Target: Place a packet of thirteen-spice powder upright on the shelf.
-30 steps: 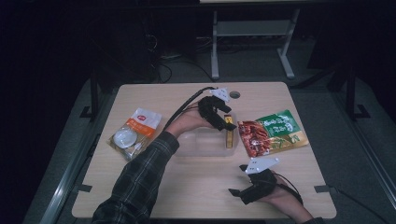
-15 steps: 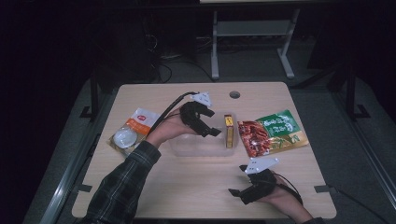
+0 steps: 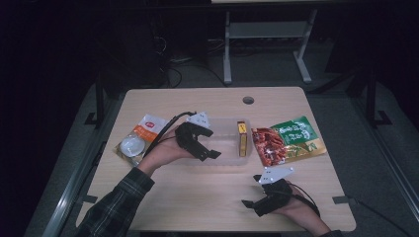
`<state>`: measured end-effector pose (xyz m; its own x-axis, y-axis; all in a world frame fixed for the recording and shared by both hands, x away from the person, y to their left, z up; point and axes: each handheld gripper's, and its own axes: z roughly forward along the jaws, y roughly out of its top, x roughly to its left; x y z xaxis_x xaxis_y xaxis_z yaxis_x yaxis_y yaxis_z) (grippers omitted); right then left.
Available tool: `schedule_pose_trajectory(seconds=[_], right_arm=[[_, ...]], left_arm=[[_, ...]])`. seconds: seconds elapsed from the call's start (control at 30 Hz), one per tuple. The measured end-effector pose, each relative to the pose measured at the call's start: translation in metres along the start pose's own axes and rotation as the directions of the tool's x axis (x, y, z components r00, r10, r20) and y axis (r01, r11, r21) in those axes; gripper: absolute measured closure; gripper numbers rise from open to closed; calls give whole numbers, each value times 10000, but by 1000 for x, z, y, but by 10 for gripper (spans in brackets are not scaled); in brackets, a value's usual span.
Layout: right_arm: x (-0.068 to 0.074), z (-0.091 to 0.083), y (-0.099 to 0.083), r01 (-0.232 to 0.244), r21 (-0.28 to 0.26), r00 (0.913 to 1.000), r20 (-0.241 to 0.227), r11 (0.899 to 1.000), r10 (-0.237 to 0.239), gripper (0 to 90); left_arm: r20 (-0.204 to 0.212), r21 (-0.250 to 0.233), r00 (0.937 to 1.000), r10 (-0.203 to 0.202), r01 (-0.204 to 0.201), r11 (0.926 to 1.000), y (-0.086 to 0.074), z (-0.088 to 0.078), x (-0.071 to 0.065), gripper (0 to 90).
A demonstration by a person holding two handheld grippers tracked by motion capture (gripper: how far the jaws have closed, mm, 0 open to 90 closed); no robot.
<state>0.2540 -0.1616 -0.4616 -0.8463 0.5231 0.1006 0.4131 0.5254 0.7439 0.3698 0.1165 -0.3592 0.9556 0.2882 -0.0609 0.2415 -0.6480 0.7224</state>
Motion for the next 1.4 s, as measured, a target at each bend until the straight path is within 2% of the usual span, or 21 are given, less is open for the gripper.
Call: schedule_pose_trajectory(seconds=[0.23, 0.6, 1.0, 1.2, 1.33, 1.37, 1.4], right_arm=[[0, 0, 0, -31, -13, 10000, 13, 10000, 31, 63], [-1, 0, -1, -90, 42, 9999, 76, 10000, 89, 64], [-3, -2, -2, -69, -2, 9998, 167, 10000, 69, 64], [-7, -5, -2, -111, -5, 9994, 342, 9999, 111, 64], [-12, -10, -2, -368, 173, 9978, 551, 9992, 358, 87], [-14, -11, -1, -431, 188, 9974, 588, 9989, 420, 92], [-16, -12, -1, -467, 170, 9971, 613, 9988, 455, 104]], left_arm=[[-253, -245, 9997, -60, 54, 9997, -24, -13, -20, 151], [-678, -653, 9953, -693, 649, 9958, -68, -30, -43, 156], [-1089, -807, 9832, -1464, 1381, 9871, -120, -41, -59, 161], [-1344, -780, 9767, -1674, 1580, 9844, -139, -45, -64, 162], [-1445, -763, 9732, -1791, 1695, 9826, -149, -47, -66, 162], [-1397, -766, 9724, -1868, 1775, 9811, -151, -48, -66, 162], [-1383, -855, 9691, -2041, 1937, 9773, -153, -48, -67, 162]])
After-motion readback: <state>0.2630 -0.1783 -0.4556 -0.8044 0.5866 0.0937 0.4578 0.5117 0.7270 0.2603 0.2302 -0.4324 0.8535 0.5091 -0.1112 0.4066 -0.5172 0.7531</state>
